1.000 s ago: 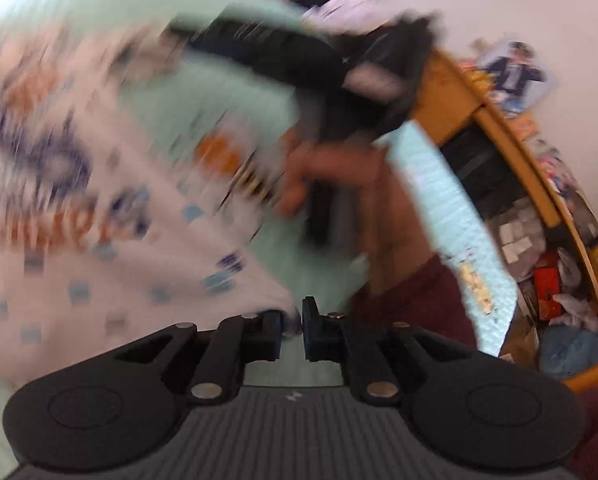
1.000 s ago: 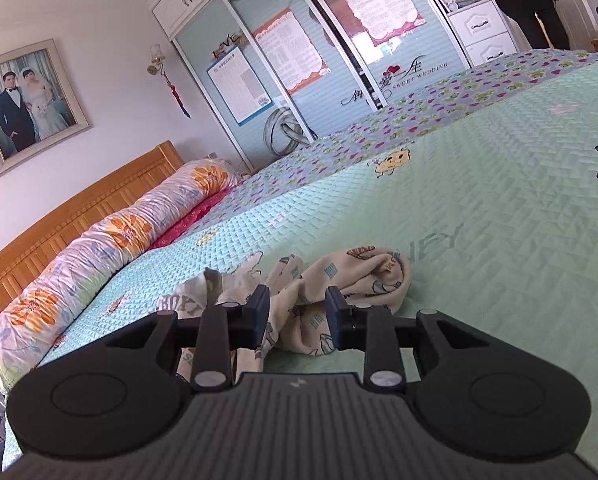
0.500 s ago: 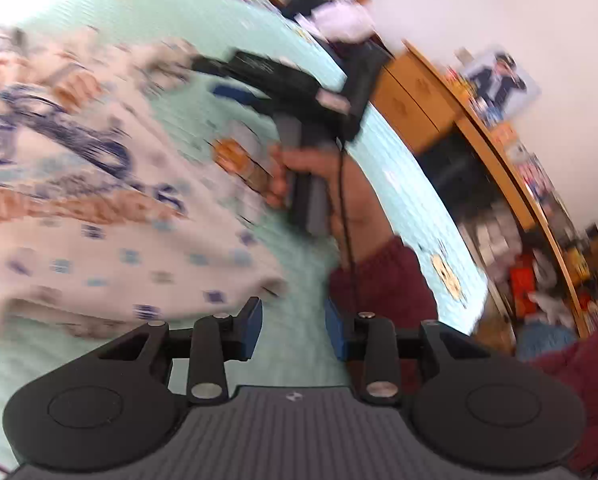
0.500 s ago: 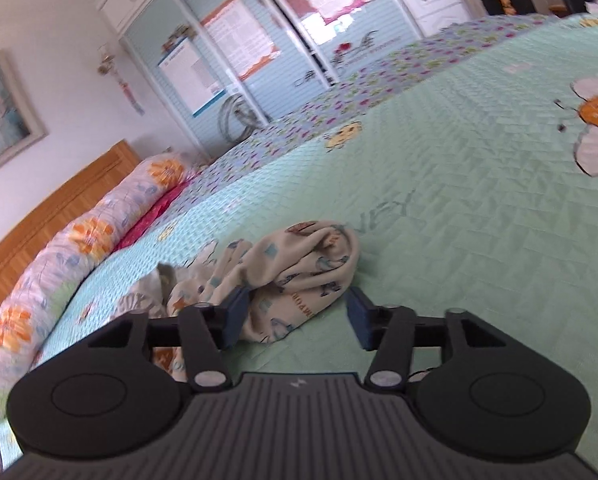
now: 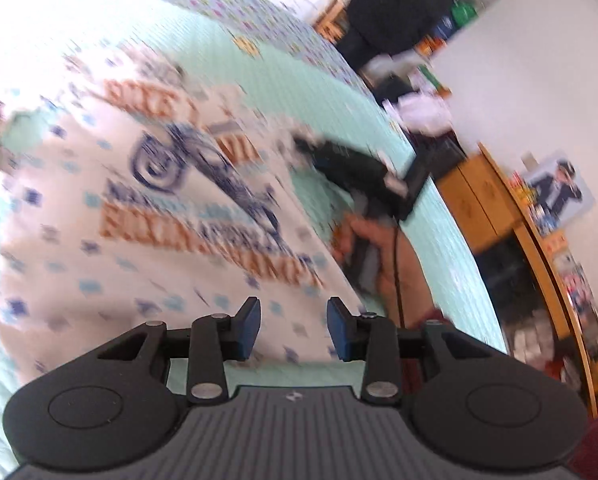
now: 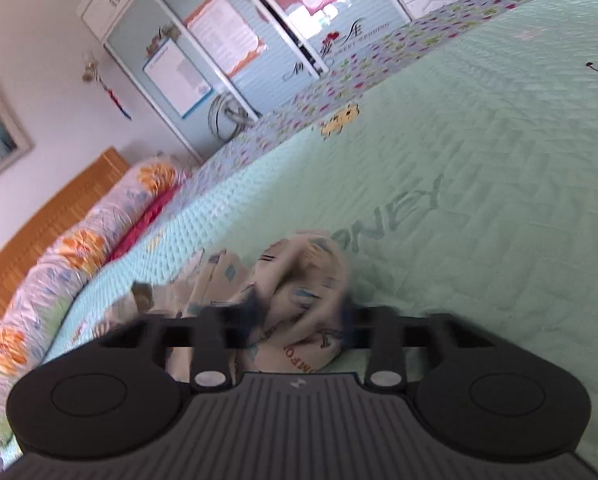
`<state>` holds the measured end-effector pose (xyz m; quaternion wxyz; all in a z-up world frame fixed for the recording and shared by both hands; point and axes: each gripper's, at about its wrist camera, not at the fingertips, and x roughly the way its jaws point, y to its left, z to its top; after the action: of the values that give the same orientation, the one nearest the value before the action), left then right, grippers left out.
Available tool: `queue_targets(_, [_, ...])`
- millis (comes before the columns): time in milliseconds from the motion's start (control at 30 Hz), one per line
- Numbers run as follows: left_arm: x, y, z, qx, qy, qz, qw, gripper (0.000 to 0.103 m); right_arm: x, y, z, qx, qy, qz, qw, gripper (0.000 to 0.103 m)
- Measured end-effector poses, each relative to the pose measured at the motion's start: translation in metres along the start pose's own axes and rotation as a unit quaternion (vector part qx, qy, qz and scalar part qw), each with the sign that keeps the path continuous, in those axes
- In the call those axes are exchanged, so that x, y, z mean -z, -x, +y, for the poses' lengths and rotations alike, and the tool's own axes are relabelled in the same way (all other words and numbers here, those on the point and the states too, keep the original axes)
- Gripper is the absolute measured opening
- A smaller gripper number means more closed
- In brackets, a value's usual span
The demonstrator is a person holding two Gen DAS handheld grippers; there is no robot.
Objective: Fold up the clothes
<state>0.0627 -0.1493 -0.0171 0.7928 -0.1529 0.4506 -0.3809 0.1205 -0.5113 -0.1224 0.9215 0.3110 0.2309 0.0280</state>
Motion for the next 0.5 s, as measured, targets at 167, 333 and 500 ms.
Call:
queue_targets(167, [-0.024, 0.018, 0.013, -0.044, 0.009, -0.061, 0.9971, 0.039, -0.006, 0.027, 0.012, 0.094, 0.084, -0.049, 0.991, 0.016])
queue_targets(333, [-0.062, 0.030, 0.035, -0.154, -0.016, -0.131, 0.9791, 0.046, -0.012, 0.051, 0.003, 0.236, 0.137, -0.062, 0.960, 0.016])
queue_targets(500, [-0.109, 0.017, 0.083, -0.231, 0.014, -0.140, 0.9627, 0.056, -0.013, 0.053, 0.002, 0.282, 0.136, -0.054, 0.948, 0.025])
